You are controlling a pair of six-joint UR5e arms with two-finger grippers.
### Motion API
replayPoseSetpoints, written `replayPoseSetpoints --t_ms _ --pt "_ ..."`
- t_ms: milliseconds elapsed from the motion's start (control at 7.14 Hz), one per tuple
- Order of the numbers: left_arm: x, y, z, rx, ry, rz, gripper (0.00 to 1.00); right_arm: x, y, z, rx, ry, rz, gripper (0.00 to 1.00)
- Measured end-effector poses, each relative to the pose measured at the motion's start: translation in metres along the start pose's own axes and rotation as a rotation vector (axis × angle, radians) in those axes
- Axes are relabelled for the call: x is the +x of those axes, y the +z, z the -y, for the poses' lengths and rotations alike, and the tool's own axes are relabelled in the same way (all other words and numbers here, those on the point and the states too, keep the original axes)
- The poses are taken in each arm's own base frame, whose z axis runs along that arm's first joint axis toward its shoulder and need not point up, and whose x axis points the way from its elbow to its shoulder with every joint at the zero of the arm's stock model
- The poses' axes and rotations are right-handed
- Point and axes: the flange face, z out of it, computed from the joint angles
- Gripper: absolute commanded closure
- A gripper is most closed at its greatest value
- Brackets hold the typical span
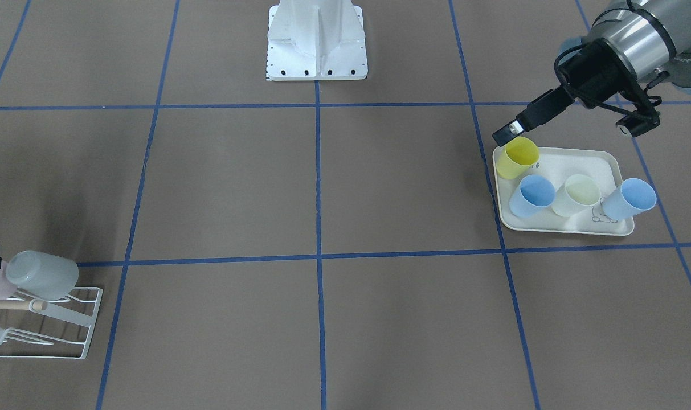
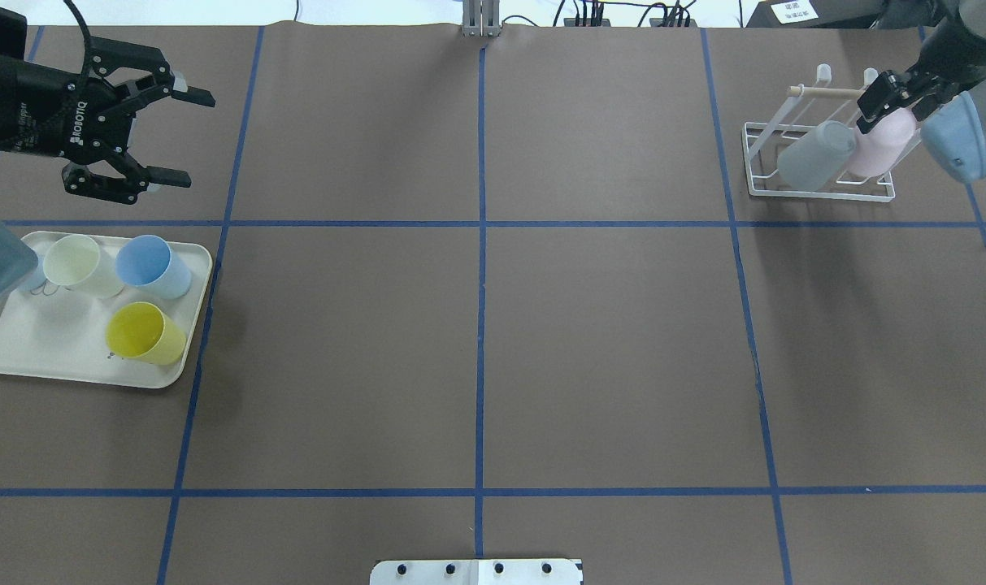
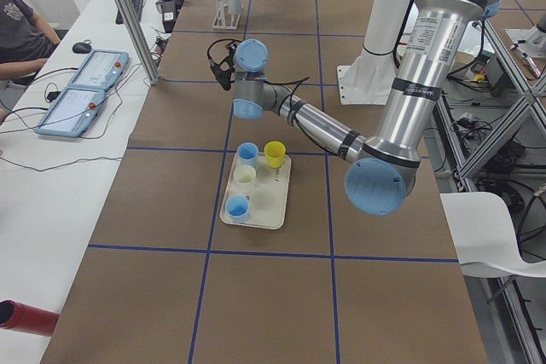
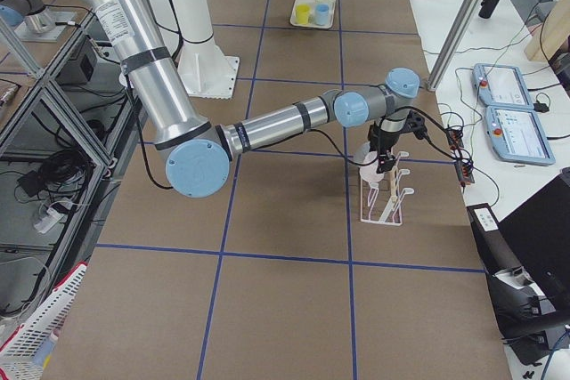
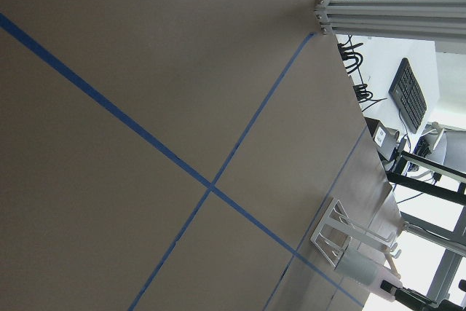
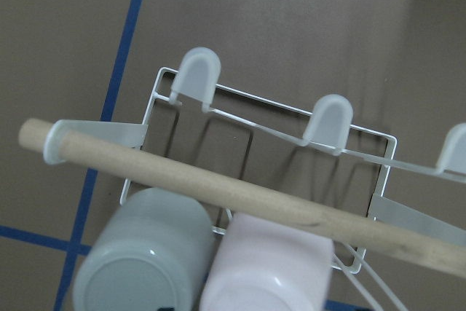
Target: Transfer IKEA cup to right arm and place on rack
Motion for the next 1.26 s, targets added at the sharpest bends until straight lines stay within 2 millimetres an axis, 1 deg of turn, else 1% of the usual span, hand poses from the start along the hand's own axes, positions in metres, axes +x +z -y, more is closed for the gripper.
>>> replayPoseSetpoints --t_ms 280,560,700,840,980,1120,1260 --pt "0.001 -0.001 0.000 0.001 0.003 -0.001 0.00 -0.004 -0.003 0.002 0.002 -0.001 0.012 0.01" --pt "0.001 -0.016 0.013 0.031 0.027 -0.004 0.00 -0.007 -0.017 0.002 0.020 -0.003 0.039 0.01" --pt "-0.004 -0.020 0.022 0.055 0.076 0.021 0.00 -0.009 -0.025 -0.001 0.033 -0.005 0.046 0.01" --pt "-0.016 -0.022 0.033 0.085 0.135 0.075 0.00 -0.010 -0.029 -0.006 0.043 -0.007 0.049 0.01" --pt "-0.034 -0.024 0.044 0.107 0.195 0.140 0.00 -0.010 -0.033 -0.013 0.051 -0.011 0.051 0.01" --pt "-0.058 -0.028 0.054 0.121 0.253 0.215 0.00 -0.011 -0.035 -0.018 0.057 -0.014 0.051 0.01" --pt "-0.083 -0.035 0.058 0.125 0.300 0.294 0.00 -0.012 -0.036 -0.021 0.059 -0.014 0.052 0.01"
